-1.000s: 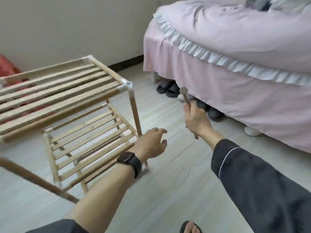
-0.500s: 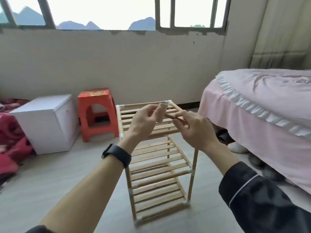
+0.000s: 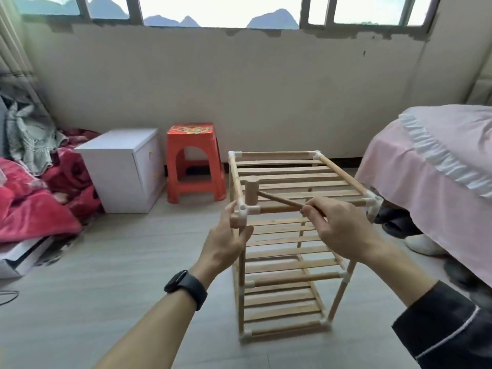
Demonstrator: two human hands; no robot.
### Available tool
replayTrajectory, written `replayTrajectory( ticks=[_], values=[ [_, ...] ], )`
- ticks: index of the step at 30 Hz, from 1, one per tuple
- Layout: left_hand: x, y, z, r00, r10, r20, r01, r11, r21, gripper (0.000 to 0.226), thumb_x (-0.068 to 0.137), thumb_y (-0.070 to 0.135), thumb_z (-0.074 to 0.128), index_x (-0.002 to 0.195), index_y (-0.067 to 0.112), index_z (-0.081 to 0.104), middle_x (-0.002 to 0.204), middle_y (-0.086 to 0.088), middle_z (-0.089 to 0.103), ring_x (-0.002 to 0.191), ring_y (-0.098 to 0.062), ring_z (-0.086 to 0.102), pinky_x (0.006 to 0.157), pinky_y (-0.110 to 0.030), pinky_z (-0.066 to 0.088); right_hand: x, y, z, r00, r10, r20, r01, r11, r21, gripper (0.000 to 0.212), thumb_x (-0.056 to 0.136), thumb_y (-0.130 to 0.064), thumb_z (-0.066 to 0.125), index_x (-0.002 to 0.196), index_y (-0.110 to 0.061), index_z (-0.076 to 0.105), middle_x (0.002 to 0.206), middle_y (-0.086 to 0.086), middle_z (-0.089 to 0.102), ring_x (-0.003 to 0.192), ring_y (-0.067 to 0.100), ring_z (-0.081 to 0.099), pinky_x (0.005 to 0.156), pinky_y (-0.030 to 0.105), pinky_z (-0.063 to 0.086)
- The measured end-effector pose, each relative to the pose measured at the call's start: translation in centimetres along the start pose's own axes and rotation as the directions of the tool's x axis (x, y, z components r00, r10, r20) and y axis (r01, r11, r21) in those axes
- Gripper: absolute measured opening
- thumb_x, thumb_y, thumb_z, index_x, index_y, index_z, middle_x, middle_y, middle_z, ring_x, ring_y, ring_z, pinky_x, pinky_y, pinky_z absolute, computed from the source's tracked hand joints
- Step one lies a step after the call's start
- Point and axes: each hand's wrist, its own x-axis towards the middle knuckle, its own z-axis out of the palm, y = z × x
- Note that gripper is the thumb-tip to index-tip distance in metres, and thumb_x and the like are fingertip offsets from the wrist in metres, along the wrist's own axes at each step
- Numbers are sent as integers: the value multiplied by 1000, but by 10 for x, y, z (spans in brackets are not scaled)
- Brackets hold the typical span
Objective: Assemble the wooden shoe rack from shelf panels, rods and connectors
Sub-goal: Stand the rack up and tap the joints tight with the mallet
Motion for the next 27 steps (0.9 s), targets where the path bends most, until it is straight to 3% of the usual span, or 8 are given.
replayTrajectory(
  ticks=[3,8,12,16,18,21,25,27],
  values=[
    [3,-12,8,1000,-6,-21,9,992,124,31,100,39,58,129,26,56,98,12,69,95,-14,68,82,-36,56,2,-3,9,973,-72,-220,98,989,107,19,105,-28,48,102,-19,64,72,-12,58,59,7,55,52,18,41],
    [8,-20,10,1000,-15,-16,18,984,176,23,102,45,52,108,26,64,93,9,72,85,-14,67,80,-44,56,5,-1,17,994,-108,-27,106,994,-39,22,105,-35,46,98,-25,64,73,-14,59,65,5,57,57,29,48],
    [9,-22,10,999,-23,-29,28,984,174,24,101,45,53,107,25,65,92,7,73,86,-15,68,80,-44,56,8,-12,12,946,-169,-275,194,979,68,17,106,-25,50,103,-17,64,70,-12,56,59,11,56,49,18,42],
    [7,-21,10,999,-38,-36,43,985,167,23,102,44,52,109,26,64,93,9,73,87,-14,67,81,-44,56,12,-14,11,987,-95,132,109,989,-100,25,106,-37,44,101,-23,65,70,-10,58,59,9,56,52,27,43],
    [7,-21,11,998,-49,-37,55,984,172,25,102,45,52,109,26,65,93,8,73,88,-15,67,81,-45,56,12,-17,8,992,-130,10,130,991,-33,25,106,-34,46,100,-19,66,70,-10,57,61,9,55,55,31,47],
    [7,-20,10,997,-60,-40,66,983,173,25,102,47,51,108,27,65,93,8,73,87,-15,67,81,-45,56,10,-19,7,962,-192,-194,206,977,59,21,106,-29,47,102,-17,64,69,-12,54,55,9,52,49,20,40],
    [6,-19,10,996,-73,-41,79,983,163,26,102,46,50,110,26,65,97,7,72,91,-16,67,84,-46,55,8,-15,14,987,-112,113,117,992,-39,28,106,-36,44,102,-18,66,69,-9,58,57,9,56,53,33,51],
    [7,-20,10,996,-78,-44,85,982,169,25,103,46,50,109,26,65,96,8,72,91,-18,67,84,-46,55,8,-15,13,987,-145,-62,145,989,-4,27,106,-32,47,102,-15,67,68,-8,58,56,10,56,52,36,51]
  ],
)
